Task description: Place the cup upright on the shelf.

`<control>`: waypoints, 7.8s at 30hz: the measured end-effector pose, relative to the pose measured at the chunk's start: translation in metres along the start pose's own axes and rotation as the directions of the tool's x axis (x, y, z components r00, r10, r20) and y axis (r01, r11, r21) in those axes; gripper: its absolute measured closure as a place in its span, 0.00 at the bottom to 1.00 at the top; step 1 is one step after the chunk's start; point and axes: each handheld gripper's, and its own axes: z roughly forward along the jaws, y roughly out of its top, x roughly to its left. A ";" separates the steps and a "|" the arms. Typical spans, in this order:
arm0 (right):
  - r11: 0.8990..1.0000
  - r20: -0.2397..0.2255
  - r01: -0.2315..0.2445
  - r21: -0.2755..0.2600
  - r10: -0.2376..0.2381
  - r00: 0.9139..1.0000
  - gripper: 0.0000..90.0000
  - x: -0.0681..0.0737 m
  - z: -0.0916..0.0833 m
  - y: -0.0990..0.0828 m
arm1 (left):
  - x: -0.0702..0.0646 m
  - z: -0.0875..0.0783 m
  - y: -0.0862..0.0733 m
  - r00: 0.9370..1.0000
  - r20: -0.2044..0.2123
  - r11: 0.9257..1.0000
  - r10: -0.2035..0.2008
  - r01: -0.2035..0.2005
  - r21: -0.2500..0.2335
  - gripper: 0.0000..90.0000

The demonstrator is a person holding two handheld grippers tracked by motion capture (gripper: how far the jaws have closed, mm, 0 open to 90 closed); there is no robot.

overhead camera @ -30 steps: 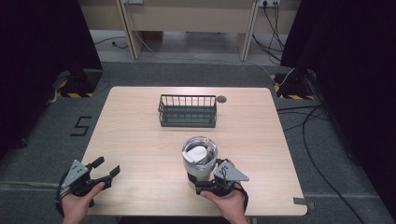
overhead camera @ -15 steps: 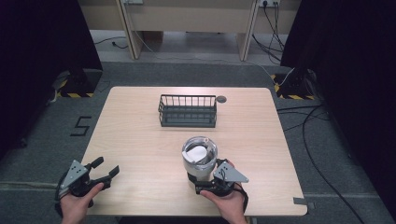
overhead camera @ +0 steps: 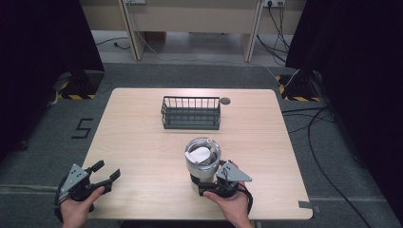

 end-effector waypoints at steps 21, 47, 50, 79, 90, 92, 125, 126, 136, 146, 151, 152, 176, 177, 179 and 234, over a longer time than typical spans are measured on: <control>1.000 0.037 -0.031 -0.004 0.031 0.999 0.12 -0.015 0.009 0.021 | 0.001 0.000 0.000 1.000 -0.004 1.000 -0.015 0.015 -0.009 0.23; 0.996 0.113 -0.035 -0.081 0.044 0.993 0.12 -0.046 0.026 0.078 | -0.001 0.002 0.000 1.000 0.009 1.000 0.001 -0.001 -0.011 0.22; 0.996 0.121 -0.029 -0.088 0.040 0.992 0.12 -0.049 0.028 0.082 | -0.001 0.002 0.000 1.000 0.008 1.000 -0.002 0.002 -0.012 0.22; 0.996 0.182 -0.035 -0.086 0.051 0.982 0.12 -0.075 0.049 0.115 | -0.003 0.002 0.000 1.000 0.013 1.000 -0.003 0.004 -0.020 0.22; 0.994 0.195 -0.036 -0.107 0.057 0.979 0.12 -0.082 0.055 0.127 | -0.003 0.001 0.000 1.000 0.013 1.000 -0.004 0.005 -0.024 0.22; 0.993 0.197 -0.037 -0.110 0.059 0.979 0.12 -0.083 0.057 0.128 | -0.003 0.001 0.000 1.000 0.012 1.000 -0.008 0.008 -0.025 0.23; 0.994 0.208 -0.044 -0.101 0.065 0.976 0.12 -0.097 0.089 0.145 | -0.004 0.001 -0.001 1.000 0.008 1.000 -0.006 0.006 -0.025 0.23; 0.994 0.209 -0.044 -0.100 0.064 0.976 0.12 -0.097 0.090 0.145 | -0.004 0.001 -0.001 1.000 0.008 1.000 -0.006 0.006 -0.024 0.23; 0.994 0.214 -0.047 -0.099 0.067 0.974 0.12 -0.102 0.098 0.153 | -0.003 0.002 -0.001 1.000 0.009 1.000 -0.007 0.007 -0.024 0.23; 0.992 0.209 -0.062 -0.107 0.084 0.974 0.12 -0.111 0.107 0.160 | -0.005 0.004 -0.001 1.000 0.002 0.999 -0.024 0.024 -0.022 0.23; 0.991 0.210 -0.060 -0.116 0.083 0.974 0.12 -0.115 0.109 0.162 | -0.003 0.001 -0.002 1.000 -0.013 1.000 -0.025 0.025 -0.018 0.23; 0.992 0.210 -0.059 -0.114 0.083 0.974 0.12 -0.117 0.110 0.163 | -0.002 0.000 -0.002 0.999 -0.019 0.999 -0.029 0.029 -0.020 0.23; 0.993 0.244 -0.061 -0.102 0.085 0.966 0.12 -0.123 0.118 0.165 | -0.002 0.001 0.000 1.000 -0.002 0.999 -0.017 0.017 -0.032 0.23; 0.992 0.244 -0.063 -0.105 0.087 0.966 0.12 -0.124 0.120 0.166 | -0.002 0.002 0.000 1.000 -0.002 0.999 -0.018 0.018 -0.031 0.23; 0.992 0.243 -0.064 -0.106 0.089 0.966 0.12 -0.125 0.121 0.166 | -0.002 0.002 0.000 1.000 -0.002 0.999 -0.017 0.017 -0.030 0.23; 0.992 0.280 -0.093 -0.089 0.114 0.953 0.12 -0.140 0.175 0.158 | -0.001 0.001 -0.001 1.000 -0.006 0.999 -0.023 0.023 -0.026 0.23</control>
